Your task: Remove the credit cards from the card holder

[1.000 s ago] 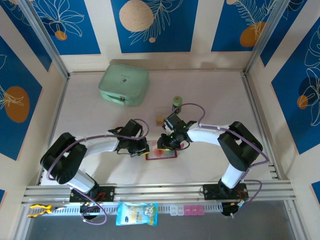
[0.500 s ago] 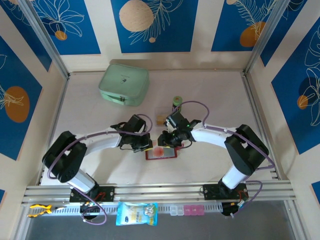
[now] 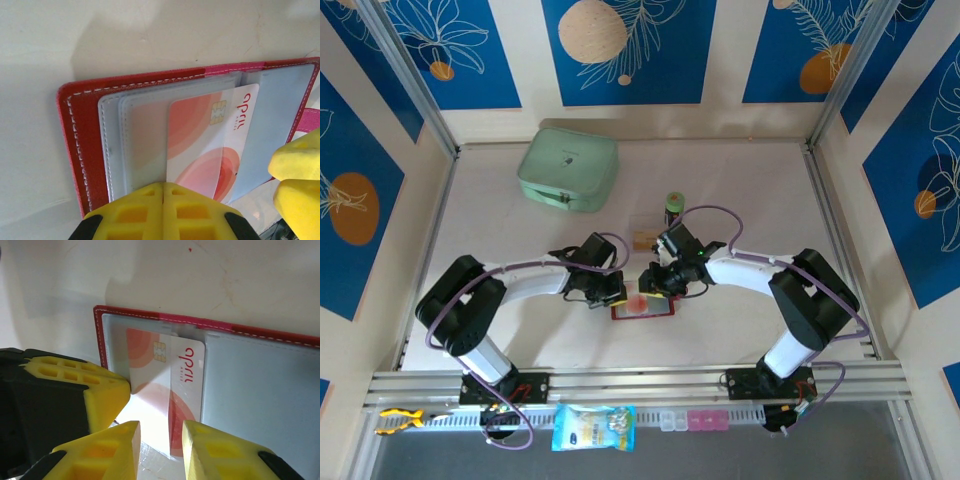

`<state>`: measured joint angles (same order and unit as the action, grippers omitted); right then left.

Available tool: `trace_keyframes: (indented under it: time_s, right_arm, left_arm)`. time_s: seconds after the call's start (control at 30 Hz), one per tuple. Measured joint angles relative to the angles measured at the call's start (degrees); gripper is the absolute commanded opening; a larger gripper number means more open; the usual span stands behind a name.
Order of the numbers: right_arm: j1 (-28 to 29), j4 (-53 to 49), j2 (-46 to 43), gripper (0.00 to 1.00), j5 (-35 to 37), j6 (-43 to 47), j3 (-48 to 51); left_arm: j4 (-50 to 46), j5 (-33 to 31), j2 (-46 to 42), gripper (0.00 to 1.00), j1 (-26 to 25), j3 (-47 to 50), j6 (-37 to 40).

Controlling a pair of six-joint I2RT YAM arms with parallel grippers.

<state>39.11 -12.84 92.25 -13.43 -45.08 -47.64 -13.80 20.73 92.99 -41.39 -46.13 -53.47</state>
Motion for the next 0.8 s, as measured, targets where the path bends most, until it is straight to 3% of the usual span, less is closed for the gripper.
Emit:
trace_keyframes:
  time_s: [0.8]
  right_arm:
    - [-0.15,1.99,3.61,0.28,-0.7,-0.2,0.9]
  left_arm:
    - [-0.2,0.0,0.17,0.02,0.0,-0.13,0.44]
